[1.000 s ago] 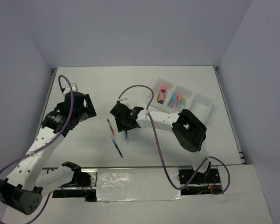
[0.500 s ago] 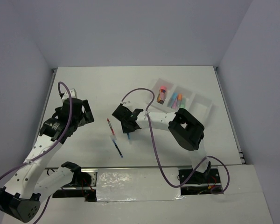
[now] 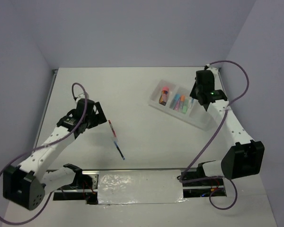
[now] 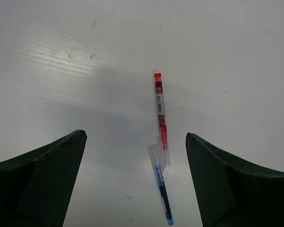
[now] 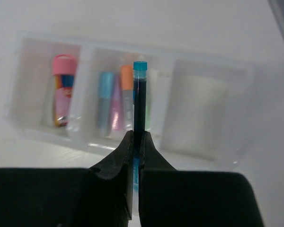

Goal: Sort the stationery into containers
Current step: Place the pen in the storage box.

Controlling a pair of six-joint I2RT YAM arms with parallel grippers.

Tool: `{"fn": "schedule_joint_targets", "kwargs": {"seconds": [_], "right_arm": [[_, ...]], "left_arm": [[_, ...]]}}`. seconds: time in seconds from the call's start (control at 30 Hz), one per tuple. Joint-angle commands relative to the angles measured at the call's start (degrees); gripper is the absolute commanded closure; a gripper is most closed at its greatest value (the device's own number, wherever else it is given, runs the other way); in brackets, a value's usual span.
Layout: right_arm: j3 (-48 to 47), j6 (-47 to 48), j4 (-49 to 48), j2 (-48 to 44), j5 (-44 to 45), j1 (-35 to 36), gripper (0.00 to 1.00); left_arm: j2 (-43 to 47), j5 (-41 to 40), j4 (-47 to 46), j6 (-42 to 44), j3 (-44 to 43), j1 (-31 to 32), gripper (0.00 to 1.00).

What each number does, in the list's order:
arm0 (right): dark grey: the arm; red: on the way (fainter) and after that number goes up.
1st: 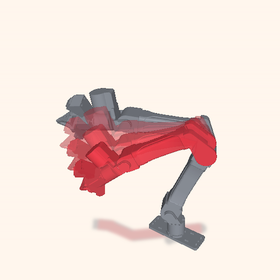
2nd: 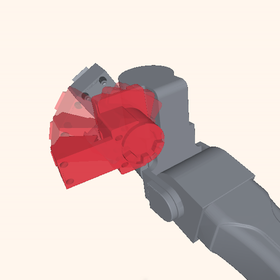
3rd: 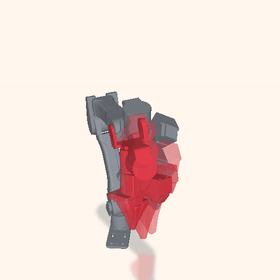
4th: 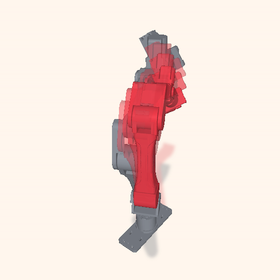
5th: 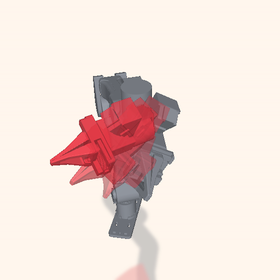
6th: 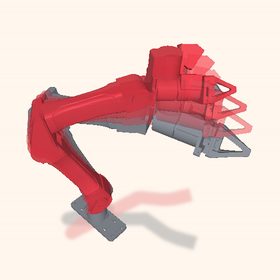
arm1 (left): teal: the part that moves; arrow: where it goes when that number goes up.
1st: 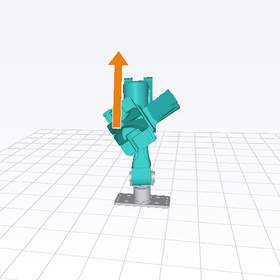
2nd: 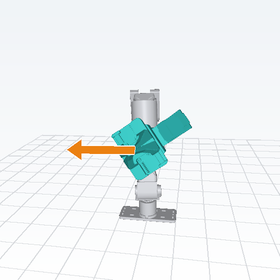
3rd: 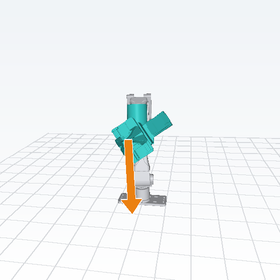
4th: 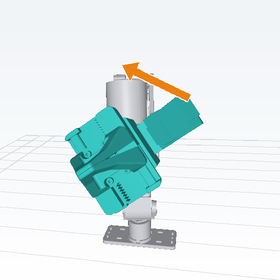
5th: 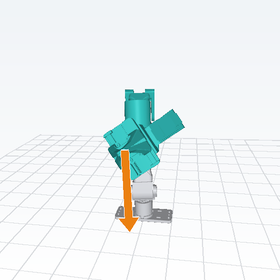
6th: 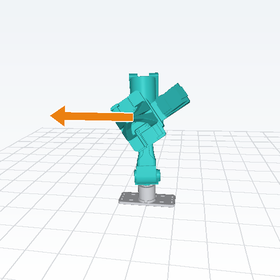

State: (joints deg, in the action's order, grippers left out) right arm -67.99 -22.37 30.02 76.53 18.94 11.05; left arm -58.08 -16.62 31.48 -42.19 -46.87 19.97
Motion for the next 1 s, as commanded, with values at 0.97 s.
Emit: {"fn": "schedule_joint_targets", "kwargs": {"seconds": [0.97], "right_arm": [[-7.34, 25.71, 3.90, 20.06, -10.50, -14.30, 0.66]], "left_arm": [[-27.78, 3.70, -10.39, -3.51, -7.62, 0.60, 0.01]]}}
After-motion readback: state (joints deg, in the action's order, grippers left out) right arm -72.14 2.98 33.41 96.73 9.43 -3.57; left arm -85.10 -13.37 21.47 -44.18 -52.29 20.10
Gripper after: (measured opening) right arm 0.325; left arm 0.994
